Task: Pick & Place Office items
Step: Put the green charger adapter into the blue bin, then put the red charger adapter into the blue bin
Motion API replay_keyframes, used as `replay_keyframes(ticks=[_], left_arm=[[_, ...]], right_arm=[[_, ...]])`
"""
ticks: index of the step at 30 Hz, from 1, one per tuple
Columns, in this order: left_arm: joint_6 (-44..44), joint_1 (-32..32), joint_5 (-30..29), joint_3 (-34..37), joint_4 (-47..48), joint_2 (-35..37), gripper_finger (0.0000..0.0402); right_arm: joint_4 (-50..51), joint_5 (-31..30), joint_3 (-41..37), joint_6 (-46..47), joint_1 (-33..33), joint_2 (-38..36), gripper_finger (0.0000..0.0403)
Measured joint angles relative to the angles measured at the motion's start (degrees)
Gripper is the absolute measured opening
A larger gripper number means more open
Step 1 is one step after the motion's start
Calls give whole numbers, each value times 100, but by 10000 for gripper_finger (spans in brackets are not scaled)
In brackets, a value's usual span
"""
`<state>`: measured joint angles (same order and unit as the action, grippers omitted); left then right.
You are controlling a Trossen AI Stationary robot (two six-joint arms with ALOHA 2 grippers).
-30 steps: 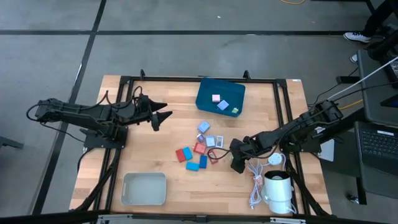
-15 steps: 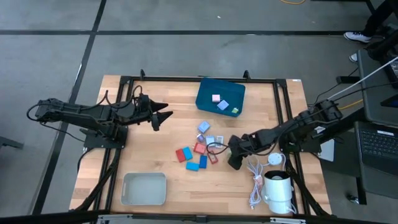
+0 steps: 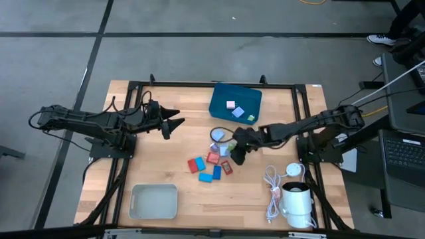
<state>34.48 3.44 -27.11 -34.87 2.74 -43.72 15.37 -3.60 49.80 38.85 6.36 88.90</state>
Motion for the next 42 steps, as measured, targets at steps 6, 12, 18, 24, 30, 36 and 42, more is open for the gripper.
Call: replay_keyframes(ticks=[6,12,18,24,30,36,42], left_arm=[[-61,-2,-4,0,0,0,285],[-72,0,-35,0,0,0,285],[-76,-7,-173,0,31,0,285],[-76,-7,-211,0,22,0,285],[-75,-7,-329,0,22,0,285],[-74,-10,-222,0,17,-23,285],[617,-183,641,0,97,-460,285]], right_arm=[[250,-7,383,-535,-585,-8,148],[574,-223,611,-839,-1264,-10,148],[673,-432,613,-1007,-2033,-10,148],[674,-456,613,-1126,-2728,-12,148],[661,-371,613,-837,-3205,-15,153],[669,-149,613,-781,-3369,-15,294],[588,-140,613,-778,-3383,-17,342]])
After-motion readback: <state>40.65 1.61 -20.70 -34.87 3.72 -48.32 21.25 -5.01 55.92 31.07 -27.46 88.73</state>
